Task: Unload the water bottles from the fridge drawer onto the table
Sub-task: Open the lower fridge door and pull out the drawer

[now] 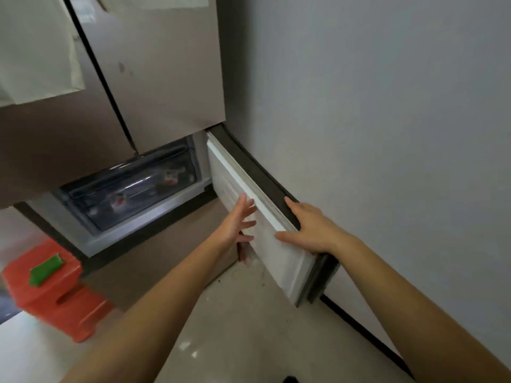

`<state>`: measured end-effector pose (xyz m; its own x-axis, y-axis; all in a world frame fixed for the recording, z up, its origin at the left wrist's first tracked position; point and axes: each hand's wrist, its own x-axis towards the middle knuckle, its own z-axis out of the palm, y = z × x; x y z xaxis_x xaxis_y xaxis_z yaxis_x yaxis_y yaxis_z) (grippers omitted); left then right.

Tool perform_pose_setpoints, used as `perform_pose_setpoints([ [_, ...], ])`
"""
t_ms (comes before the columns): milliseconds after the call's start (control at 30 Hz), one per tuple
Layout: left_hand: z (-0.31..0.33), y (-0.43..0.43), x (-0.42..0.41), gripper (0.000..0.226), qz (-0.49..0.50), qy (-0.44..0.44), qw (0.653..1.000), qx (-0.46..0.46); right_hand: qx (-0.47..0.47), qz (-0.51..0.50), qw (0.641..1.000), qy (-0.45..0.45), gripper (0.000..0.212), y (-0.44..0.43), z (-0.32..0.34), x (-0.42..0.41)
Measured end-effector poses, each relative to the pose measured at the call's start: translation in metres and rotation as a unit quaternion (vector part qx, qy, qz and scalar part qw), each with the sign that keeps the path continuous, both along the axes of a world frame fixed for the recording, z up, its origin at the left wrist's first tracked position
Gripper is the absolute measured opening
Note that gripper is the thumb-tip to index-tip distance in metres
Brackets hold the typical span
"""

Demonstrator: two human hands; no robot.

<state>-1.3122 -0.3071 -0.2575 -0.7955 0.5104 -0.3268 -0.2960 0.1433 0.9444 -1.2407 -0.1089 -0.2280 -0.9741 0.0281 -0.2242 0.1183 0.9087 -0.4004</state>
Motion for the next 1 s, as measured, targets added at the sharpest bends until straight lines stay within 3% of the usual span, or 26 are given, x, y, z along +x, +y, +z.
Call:
perform_pose_setpoints([
  [100, 0.009, 0.048, -0.012, 0.063, -0.004, 0.159, 0.983, -0.096, 0.185, -0.044, 0.981, 0.043, 0.085, 0.032, -0.017, 0.014],
  [200, 0.013, 0.083, -0.038, 0.063, -0.076, 0.373, 0.879, -0.288, 0.281, -0.057, 0.955, 0.075, 0.091, 0.063, -0.029, 0.013],
  [267, 0.014, 0.106, -0.059, 0.074, -0.127, 0.421, 0.816, -0.376, 0.295, -0.059, 0.95, 0.081, 0.097, 0.084, -0.031, 0.004],
  [333, 0.013, 0.126, -0.076, 0.082, -0.159, 0.43, 0.779, -0.428, 0.308, -0.053, 0.947, 0.074, 0.102, 0.1, -0.033, -0.006],
  [433, 0.005, 0.154, -0.089, 0.091, -0.16, 0.422, 0.772, -0.447, 0.307, -0.055, 0.946, 0.09, 0.101, 0.124, -0.038, -0.018],
  [600, 0.001, 0.17, -0.104, 0.087, -0.146, 0.43, 0.779, -0.433, 0.238, -0.127, 0.95, 0.156, 0.073, 0.144, -0.043, -0.045],
  [733, 0.008, 0.159, -0.113, 0.083, -0.165, 0.45, 0.745, -0.464, 0.181, -0.175, 0.942, 0.221, 0.057, 0.138, -0.045, -0.072],
  [867, -0.008, 0.114, -0.115, 0.075, -0.086, 0.415, 0.757, -0.498, 0.182, -0.108, 0.952, 0.222, 0.059, 0.115, -0.044, -0.113],
  [1000, -0.025, 0.031, -0.117, 0.077, -0.024, 0.353, 0.743, -0.568, 0.201, -0.034, 0.956, 0.213, 0.07, 0.07, -0.047, -0.154],
])
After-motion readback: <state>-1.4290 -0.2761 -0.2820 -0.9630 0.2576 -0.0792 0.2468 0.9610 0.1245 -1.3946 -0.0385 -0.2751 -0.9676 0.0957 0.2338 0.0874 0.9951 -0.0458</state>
